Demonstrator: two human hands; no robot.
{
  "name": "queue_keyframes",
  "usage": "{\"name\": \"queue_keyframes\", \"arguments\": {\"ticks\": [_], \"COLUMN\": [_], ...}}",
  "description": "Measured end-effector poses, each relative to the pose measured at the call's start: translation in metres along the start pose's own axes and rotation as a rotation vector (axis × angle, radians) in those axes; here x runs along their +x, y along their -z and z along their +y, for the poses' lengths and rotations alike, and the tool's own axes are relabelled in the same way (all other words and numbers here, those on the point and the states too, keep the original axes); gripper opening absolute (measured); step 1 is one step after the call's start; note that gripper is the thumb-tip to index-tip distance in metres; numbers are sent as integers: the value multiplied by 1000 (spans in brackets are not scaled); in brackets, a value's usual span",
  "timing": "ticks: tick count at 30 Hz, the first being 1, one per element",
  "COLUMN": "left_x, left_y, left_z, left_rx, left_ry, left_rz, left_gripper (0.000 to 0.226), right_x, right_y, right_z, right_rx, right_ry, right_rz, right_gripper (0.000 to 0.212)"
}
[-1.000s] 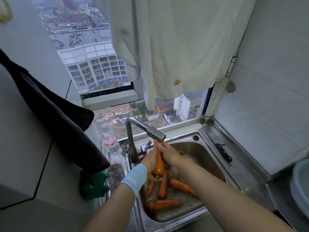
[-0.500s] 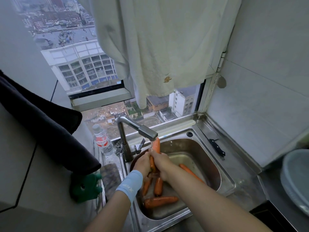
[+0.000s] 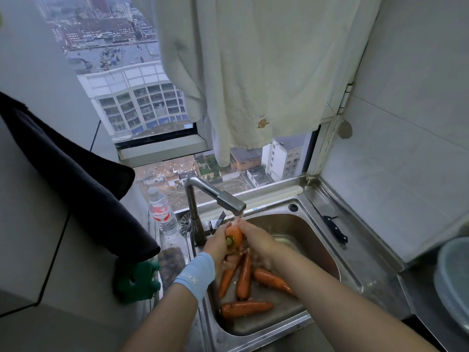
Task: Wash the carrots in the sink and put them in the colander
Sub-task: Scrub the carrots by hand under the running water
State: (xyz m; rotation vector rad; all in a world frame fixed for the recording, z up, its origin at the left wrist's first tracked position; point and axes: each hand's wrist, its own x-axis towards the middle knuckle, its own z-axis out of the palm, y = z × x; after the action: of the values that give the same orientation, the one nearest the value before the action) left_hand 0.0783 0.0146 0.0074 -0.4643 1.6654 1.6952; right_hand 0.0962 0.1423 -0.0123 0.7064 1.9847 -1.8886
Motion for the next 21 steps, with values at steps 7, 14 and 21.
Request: {"name": "queue_keyframes", "arguments": {"ticks": [7,14,21], "left_x": [-3,-5,6], "left_y": [7,-14,-11], "left_z": [6,14,9], "left_rx": [-74,73,281], "left_ry": [65,27,-239], "left_rz": [-226,-34,178], "left_gripper": [70,75,70], "right_x": [-12,-9,-4], "right_y": [12,13,15], "right_z": [4,-9,-14], "right_rx": [-200,-121,-242], "right_ry": [247,252,272], "right_rz": [-125,-132,-86], "right_gripper": [40,57,42]}}
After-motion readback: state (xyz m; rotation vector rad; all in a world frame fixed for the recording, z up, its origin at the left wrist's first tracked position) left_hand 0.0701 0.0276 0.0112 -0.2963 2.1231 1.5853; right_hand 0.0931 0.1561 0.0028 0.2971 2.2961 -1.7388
